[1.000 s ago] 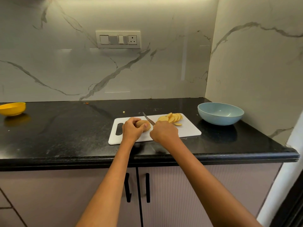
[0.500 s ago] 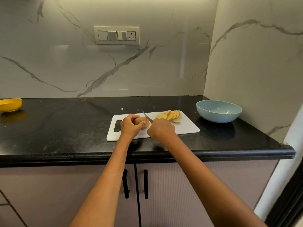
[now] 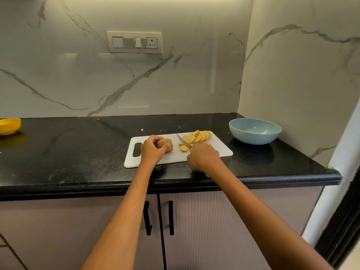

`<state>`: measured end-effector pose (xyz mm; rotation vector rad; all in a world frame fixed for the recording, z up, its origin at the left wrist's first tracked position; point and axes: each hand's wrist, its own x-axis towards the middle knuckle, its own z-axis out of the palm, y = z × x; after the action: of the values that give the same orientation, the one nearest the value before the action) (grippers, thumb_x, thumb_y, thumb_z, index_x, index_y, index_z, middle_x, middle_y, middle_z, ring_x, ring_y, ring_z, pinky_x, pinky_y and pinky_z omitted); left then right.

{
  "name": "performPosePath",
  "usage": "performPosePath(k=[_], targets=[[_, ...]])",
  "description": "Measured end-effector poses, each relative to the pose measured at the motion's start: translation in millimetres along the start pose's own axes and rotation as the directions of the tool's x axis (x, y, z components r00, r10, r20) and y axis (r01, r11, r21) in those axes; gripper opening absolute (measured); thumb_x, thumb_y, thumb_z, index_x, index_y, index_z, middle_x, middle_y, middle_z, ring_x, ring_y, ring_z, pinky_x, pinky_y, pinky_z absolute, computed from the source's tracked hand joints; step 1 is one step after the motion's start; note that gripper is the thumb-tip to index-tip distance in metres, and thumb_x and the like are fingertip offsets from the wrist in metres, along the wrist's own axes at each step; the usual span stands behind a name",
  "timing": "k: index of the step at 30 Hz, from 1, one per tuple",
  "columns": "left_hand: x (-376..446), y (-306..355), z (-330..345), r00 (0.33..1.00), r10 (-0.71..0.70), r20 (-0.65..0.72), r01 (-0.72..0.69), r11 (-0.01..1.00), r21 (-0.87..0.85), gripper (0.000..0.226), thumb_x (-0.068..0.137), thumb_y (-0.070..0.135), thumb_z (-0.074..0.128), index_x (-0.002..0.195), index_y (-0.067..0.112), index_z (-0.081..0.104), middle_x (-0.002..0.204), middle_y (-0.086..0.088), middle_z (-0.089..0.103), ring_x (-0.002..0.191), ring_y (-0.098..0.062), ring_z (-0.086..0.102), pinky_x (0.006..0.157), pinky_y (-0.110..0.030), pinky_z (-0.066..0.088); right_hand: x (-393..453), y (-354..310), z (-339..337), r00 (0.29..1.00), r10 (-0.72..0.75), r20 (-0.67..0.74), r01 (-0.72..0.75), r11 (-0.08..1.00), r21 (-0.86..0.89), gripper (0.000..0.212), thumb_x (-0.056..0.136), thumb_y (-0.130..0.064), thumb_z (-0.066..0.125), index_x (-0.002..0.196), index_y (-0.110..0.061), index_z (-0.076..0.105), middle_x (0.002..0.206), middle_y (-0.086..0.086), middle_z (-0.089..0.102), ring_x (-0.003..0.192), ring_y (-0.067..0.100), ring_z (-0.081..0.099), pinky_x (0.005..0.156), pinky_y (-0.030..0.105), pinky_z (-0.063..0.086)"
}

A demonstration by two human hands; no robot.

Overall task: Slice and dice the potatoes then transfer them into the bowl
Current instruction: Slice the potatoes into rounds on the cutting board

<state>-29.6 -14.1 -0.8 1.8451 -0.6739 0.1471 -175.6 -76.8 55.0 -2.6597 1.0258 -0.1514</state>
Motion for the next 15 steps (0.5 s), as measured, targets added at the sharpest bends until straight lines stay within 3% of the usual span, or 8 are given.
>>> performPosePath(k=[2,5,15], targets=[[0.7,-1.0,0.1,1.0,0.004,0.001,-0.004,1.0,-0.009,0.033,0.081,0.017,0.069,0.111,0.006,0.062,0.113,-0.011,0.063,0.106,-0.025,0.057,0.087,-0.03,0.045,1.4,-6.1,-6.3,1.0,0.005,-0.007,-0.005,1.0,0.021,0.03,0.096,-0.02,0.043,0.122,-0.007,0.052,0.123,0.009,0.056,0.113,0.024,0.052,0.08,0.027,0.036],[1.8,-1.4,0.2,1.0,-0.008,-0.014,0.008,1.0,-0.022,0.031,0.08,0.015,0.07,0.109,0.006,0.063,0.11,-0.012,0.065,0.104,-0.025,0.059,0.088,-0.032,0.047,1.6,-19.2,-10.0,1.0,-0.023,-0.011,0.024,0.999,0.027,0.034,0.097,-0.017,0.041,0.129,-0.006,0.047,0.126,0.01,0.054,0.116,0.026,0.051,0.091,0.031,0.04],[1.4,-1.9,-1.4,1.0,-0.019,-0.004,0.019,0.997,-0.068,0.034,0.077,0.015,0.074,0.108,0.004,0.063,0.108,-0.014,0.066,0.1,-0.026,0.061,0.088,-0.037,0.051,1.3,-35.2,-2.6,0.998,-0.061,-0.026,0.061,0.998,-0.012,0.033,0.098,-0.017,0.041,0.128,-0.007,0.049,0.123,0.009,0.056,0.111,0.023,0.055,0.088,0.028,0.044]])
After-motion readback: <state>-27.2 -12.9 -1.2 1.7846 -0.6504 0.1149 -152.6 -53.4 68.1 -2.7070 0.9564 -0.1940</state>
